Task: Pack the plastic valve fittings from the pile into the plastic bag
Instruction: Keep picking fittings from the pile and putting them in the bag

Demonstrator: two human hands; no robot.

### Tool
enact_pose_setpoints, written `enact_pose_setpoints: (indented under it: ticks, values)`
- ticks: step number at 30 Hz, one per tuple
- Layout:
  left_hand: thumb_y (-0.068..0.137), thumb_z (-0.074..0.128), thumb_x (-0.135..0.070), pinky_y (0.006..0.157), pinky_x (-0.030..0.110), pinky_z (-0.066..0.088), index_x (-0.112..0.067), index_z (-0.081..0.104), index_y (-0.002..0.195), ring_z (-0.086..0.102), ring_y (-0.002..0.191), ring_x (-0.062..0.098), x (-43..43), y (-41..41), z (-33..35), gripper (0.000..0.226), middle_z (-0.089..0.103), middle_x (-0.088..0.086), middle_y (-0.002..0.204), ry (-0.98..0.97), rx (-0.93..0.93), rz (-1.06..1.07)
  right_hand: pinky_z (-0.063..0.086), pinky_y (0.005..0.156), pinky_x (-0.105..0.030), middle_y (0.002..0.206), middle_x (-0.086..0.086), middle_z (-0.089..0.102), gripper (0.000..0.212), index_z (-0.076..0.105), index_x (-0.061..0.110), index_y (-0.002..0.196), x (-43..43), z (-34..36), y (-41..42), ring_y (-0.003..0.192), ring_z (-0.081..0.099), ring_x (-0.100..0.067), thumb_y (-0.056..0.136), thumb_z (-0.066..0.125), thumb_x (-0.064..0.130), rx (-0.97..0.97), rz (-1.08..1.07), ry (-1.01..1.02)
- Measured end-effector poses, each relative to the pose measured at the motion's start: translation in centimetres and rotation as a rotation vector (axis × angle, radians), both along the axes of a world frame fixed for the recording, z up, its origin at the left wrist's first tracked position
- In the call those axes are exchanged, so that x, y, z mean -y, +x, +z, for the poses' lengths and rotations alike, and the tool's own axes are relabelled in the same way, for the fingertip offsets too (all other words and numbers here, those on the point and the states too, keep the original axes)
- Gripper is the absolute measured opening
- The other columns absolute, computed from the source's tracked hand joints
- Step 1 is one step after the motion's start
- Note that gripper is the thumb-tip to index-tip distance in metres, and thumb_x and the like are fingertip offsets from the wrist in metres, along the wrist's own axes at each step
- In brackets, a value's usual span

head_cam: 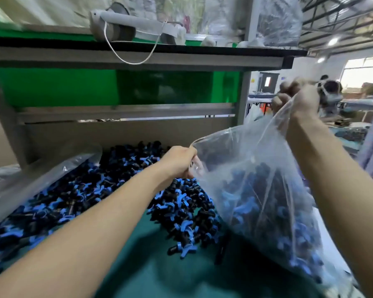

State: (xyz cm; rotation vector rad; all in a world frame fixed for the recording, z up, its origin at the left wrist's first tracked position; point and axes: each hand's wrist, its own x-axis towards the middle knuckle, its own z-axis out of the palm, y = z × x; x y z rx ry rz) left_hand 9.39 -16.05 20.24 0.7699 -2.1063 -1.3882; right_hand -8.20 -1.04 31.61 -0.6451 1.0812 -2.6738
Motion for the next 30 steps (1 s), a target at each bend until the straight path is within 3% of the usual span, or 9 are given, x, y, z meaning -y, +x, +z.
enact_pose_setpoints:
  ticks: [3, 8, 11, 15, 17, 20, 23, 27, 30]
  values:
    - [0.092, 0.039, -0.022, 0.048, 0.021, 0.031, 0.009, 0.063, 0.077, 0.041, 0.05, 0.017, 0.3, 2.2, -3.9, 0.042, 0.059, 0.013, 0.066, -0.08, 0.115, -0.016, 0.017, 0.039, -0.016, 0.05, 0.001, 0.042, 0.034, 0.035, 0.018, 0.048, 2.1, -3.8, 4.6, 0.038, 0.023, -0.009, 0.062, 0.025, -0.011, -0.079, 0.103, 0.076]
    - [0.095, 0.041, -0.023, 0.06, 0.029, 0.032, -0.007, 0.057, 0.069, 0.045, 0.061, 0.016, 1.5, 5.1, -9.4, 0.034, 0.055, 0.016, 0.067, -0.1, 0.158, 0.065, 0.017, 0.04, -0.013, 0.061, -0.007, 0.034, 0.039, 0.037, 0.022, 0.042, 6.3, -8.8, 11.3, 0.04, 0.022, -0.007, 0.063, 0.03, -0.011, -0.334, 0.213, 0.225]
    - [0.101, 0.04, -0.029, 0.061, 0.029, 0.033, 0.002, 0.058, 0.072, 0.046, 0.06, 0.017, 1.9, 6.3, -11.4, 0.046, 0.057, 0.018, 0.067, -0.04, 0.123, 0.085, 0.016, 0.041, -0.016, 0.057, -0.006, 0.031, 0.039, 0.037, 0.022, 0.041, 8.4, -11.8, 13.5, 0.041, 0.021, -0.008, 0.059, 0.029, -0.012, -0.443, 0.267, 0.336]
    - [0.103, 0.046, -0.03, 0.04, 0.013, 0.03, -0.017, 0.046, 0.055, 0.038, 0.035, -0.002, 2.0, 7.9, -13.2, 0.05, 0.046, -0.014, 0.038, -0.016, 0.05, 0.091, 0.023, 0.041, -0.018, 0.042, 0.009, 0.038, 0.038, 0.046, 0.017, 0.048, 9.9, -14.5, 15.0, 0.038, 0.03, -0.006, 0.062, 0.028, -0.014, -0.696, 0.313, 0.676]
    - [0.103, 0.045, -0.037, 0.039, 0.01, 0.029, -0.019, 0.049, 0.056, 0.039, 0.035, -0.004, 2.0, 8.9, -13.9, 0.051, 0.045, -0.017, 0.038, -0.012, 0.047, 0.047, 0.033, 0.049, -0.022, 0.044, 0.009, 0.047, 0.038, 0.054, 0.019, 0.053, 10.4, -15.4, 15.9, 0.041, 0.041, -0.008, 0.065, 0.032, -0.009, -0.875, 0.3, 0.888]
    - [0.102, 0.04, -0.05, 0.043, 0.014, 0.041, -0.022, 0.064, 0.068, 0.056, 0.045, 0.004, 2.8, 10.7, -15.3, 0.05, 0.063, -0.009, 0.054, 0.143, 0.054, 0.013, 0.039, 0.064, -0.028, 0.07, 0.01, 0.063, 0.034, 0.061, 0.027, 0.067, 10.8, -15.7, 17.7, 0.07, 0.056, -0.013, 0.074, 0.041, 0.0, -1.201, 0.197, 1.133]
    - [0.103, 0.039, -0.041, 0.053, 0.021, 0.044, -0.015, 0.058, 0.09, 0.06, 0.055, 0.016, 4.9, 12.5, -17.2, 0.034, 0.065, 0.001, 0.076, 0.131, 0.144, 0.159, 0.043, 0.075, -0.035, 0.093, 0.007, 0.063, 0.028, 0.063, 0.03, 0.09, 11.2, -15.2, 20.8, 0.091, 0.057, -0.021, 0.085, 0.046, 0.01, -1.469, 0.078, 1.133]
    - [0.099, 0.046, -0.029, 0.091, 0.036, 0.044, -0.021, 0.055, 0.093, 0.054, 0.104, 0.029, 8.8, 16.7, -20.2, 0.014, 0.062, 0.01, 0.105, -0.183, 0.36, 0.505, 0.046, 0.077, -0.039, 0.09, 0.005, 0.064, 0.026, 0.064, 0.027, 0.096, 11.4, -15.4, 24.2, 0.086, 0.057, -0.024, 0.092, 0.041, 0.017, -1.45, 0.06, 0.957]
    - [0.096, 0.048, -0.032, 0.101, 0.042, 0.034, -0.019, 0.053, 0.122, 0.044, 0.121, 0.032, 11.2, 19.7, -21.5, 0.03, 0.051, 0.011, 0.127, -0.483, 0.661, 0.784, 0.045, 0.071, -0.038, 0.079, 0.009, 0.059, 0.023, 0.063, 0.028, 0.095, 11.4, -17.5, 25.1, 0.076, 0.054, -0.02, 0.095, 0.04, 0.021, -1.311, 0.083, 0.938]
